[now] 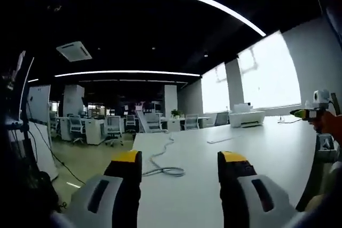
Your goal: Pick up the power strip scattered on the table, fix it on the side mounting bracket of the table, and press the switch
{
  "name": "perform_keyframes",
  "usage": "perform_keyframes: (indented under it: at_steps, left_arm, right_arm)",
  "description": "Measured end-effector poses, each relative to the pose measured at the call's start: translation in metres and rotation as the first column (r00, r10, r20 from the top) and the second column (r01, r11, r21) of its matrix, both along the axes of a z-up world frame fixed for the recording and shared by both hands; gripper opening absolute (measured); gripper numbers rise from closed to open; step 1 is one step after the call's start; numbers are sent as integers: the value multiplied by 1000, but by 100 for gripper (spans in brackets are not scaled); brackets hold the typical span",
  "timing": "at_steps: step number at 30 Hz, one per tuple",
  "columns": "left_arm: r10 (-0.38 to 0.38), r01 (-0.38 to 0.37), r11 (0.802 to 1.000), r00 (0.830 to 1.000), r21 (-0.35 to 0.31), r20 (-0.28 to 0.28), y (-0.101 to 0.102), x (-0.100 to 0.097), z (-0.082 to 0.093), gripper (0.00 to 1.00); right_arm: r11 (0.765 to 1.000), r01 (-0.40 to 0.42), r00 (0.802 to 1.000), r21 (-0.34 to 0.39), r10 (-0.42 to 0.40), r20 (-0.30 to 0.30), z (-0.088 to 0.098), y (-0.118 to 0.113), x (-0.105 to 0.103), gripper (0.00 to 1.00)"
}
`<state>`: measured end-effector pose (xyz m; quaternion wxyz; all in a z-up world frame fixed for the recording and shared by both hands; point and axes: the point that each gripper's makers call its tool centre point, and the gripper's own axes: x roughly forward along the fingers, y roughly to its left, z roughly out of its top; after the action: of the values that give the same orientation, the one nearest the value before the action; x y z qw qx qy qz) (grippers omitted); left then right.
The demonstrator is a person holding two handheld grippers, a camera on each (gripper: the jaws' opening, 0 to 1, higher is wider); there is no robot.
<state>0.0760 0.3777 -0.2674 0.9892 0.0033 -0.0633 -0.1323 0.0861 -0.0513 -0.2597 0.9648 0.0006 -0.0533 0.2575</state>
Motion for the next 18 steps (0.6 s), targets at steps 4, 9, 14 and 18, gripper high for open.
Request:
perform_keyframes:
  at_steps: [4,9,14,18]
  left_arm:
    - [17,-17,1000,1000,-11,1,0,1,-5,68]
    - [24,-24,1000,1000,-9,-2,-5,1,-13,71]
    - [64,-64,998,998,-15,5,5,5,-15,81]
    - [70,-70,997,998,-16,3,4,5,-19,81]
  right_arm:
    - [1000,19,1000,1,-19,8,-6,-5,-1,45]
    - [996,85,996,13,-85,-1,-17,-15,2,53]
    - [990,139,990,26,-139,18,-19,-23,0,59]
    - [986,164,986,41,-165,15,-20,-30,0,62]
